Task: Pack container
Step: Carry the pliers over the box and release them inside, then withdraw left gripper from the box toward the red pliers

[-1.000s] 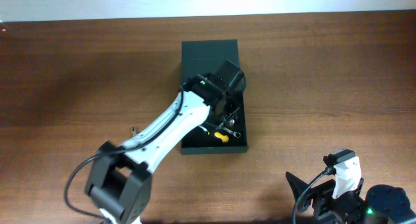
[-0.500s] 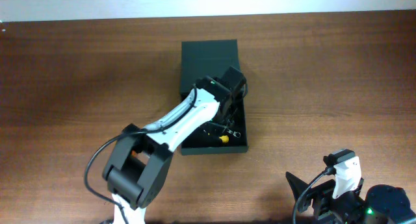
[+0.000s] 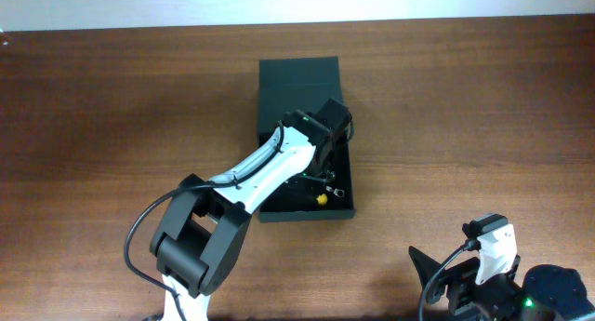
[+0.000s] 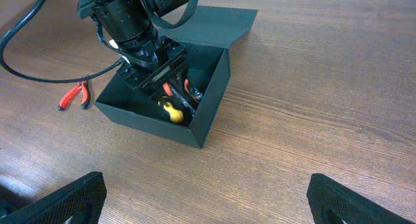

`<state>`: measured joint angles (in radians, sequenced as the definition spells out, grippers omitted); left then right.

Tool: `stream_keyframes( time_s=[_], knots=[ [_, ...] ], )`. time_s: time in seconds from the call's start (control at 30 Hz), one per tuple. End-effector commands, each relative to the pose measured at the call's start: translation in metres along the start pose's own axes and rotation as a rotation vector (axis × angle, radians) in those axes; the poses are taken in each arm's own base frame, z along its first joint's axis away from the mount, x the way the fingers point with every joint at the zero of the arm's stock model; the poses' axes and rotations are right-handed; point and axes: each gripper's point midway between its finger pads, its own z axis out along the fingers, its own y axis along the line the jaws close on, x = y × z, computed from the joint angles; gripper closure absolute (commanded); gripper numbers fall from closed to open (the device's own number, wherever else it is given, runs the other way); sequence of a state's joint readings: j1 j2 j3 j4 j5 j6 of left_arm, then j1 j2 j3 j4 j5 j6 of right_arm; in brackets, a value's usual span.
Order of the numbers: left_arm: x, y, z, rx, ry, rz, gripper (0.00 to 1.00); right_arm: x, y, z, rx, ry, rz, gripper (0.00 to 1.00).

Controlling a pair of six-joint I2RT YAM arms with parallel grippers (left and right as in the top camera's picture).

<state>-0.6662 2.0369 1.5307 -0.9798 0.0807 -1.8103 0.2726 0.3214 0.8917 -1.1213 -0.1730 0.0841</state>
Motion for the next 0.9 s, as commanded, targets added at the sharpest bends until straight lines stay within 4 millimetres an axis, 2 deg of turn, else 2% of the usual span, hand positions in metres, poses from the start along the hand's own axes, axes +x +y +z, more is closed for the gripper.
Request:
stream_keyframes(
  time_s=[0.0,0.03,0.1,0.17,0.27,0.37,0.47,0.57,0.6,0.7,0.8,0.87],
  knots=[
    [0.000,-0.002,-0.002,0.008,0.004,-0.024,0.35,-0.001,-0.003,-0.001,0.017,-0.012,0.012,0.01],
    [0.000,-0.003,-0.004,0.013,0.005,-0.024,0.32,-0.001,-0.003,-0.001,0.017,-0.012,0.012,0.01],
    [0.001,-0.005,-0.010,0.030,0.008,-0.018,0.32,-0.001,-0.003,-0.001,0.017,-0.012,0.012,0.01],
    [-0.001,-0.009,-0.025,0.070,0.010,0.005,0.32,-0.001,-0.003,-0.001,0.017,-0.012,0.012,0.01],
    [-0.014,-0.017,-0.064,0.176,-0.034,0.064,0.31,-0.001,-0.003,-0.001,0.017,-0.012,0.012,0.02],
    [-0.040,-0.018,-0.113,0.283,-0.142,0.132,0.27,-0.001,-0.003,-0.001,0.017,-0.012,0.012,0.01],
    [-0.076,0.003,-0.159,0.315,-0.262,0.158,0.25,-0.001,-0.003,-0.001,0.017,-0.012,0.012,0.01],
    [-0.111,0.042,-0.190,0.271,-0.352,0.119,0.24,-0.001,-0.003,-0.001,0.017,-0.012,0.012,0.01],
    [-0.119,0.055,-0.196,0.250,-0.373,0.101,0.20,-0.001,-0.003,-0.001,0.017,-0.012,0.012,0.01],
    [-0.137,0.085,-0.202,0.212,-0.414,0.074,0.19,-0.001,-0.003,-0.001,0.017,-0.012,0.012,0.01],
    [-0.149,0.110,-0.190,0.191,-0.430,0.048,0.18,-0.001,-0.003,-0.001,0.017,-0.012,0.012,0.01],
    [-0.155,0.122,-0.174,0.180,-0.429,0.031,0.19,-0.001,-0.003,-0.001,0.017,-0.012,0.012,0.01]
  ],
)
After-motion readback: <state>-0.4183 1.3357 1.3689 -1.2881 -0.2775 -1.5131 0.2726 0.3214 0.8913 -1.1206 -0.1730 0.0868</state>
